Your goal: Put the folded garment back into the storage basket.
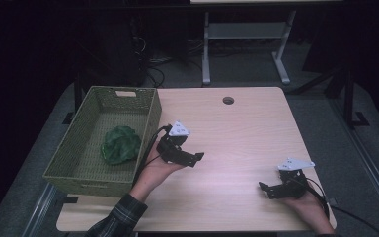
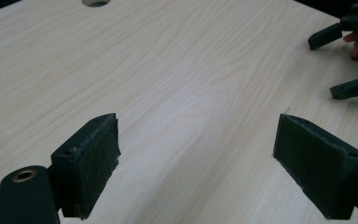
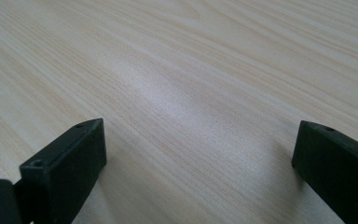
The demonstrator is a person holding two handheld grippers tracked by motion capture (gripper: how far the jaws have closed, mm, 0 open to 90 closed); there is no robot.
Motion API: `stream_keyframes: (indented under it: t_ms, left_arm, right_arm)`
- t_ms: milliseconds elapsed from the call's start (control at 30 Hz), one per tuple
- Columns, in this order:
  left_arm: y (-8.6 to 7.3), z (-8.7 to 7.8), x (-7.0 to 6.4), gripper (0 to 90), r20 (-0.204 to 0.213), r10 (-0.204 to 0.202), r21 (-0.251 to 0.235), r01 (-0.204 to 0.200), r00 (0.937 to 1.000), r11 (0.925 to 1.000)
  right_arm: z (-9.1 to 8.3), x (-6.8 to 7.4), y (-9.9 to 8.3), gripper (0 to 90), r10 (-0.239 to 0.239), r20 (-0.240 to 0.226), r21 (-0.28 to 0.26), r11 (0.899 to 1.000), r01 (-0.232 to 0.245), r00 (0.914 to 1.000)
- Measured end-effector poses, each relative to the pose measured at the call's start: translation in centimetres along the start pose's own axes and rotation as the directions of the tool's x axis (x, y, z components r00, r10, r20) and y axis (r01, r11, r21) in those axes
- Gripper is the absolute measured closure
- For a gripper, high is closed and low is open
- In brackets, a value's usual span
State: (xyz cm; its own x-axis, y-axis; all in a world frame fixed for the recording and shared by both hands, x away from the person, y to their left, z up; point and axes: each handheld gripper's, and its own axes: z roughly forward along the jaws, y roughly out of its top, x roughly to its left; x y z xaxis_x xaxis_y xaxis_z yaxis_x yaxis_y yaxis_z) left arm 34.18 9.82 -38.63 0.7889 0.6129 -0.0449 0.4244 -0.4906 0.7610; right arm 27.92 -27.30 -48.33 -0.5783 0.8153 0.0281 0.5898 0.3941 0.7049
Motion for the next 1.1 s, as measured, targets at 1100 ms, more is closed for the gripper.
stream_keyframes:
  t_ms: [1100]
  left_arm:
    - [-6.2, 6.6, 0.2, 12.5, -0.058, 0.021, 0.097, -0.015, 0.9981, 0.9951]
  right_arm:
    - [0.0, 0.0, 0.0, 2.6, 0.002, -0.003, 0.0, 1.0, -0.002, 1.0]
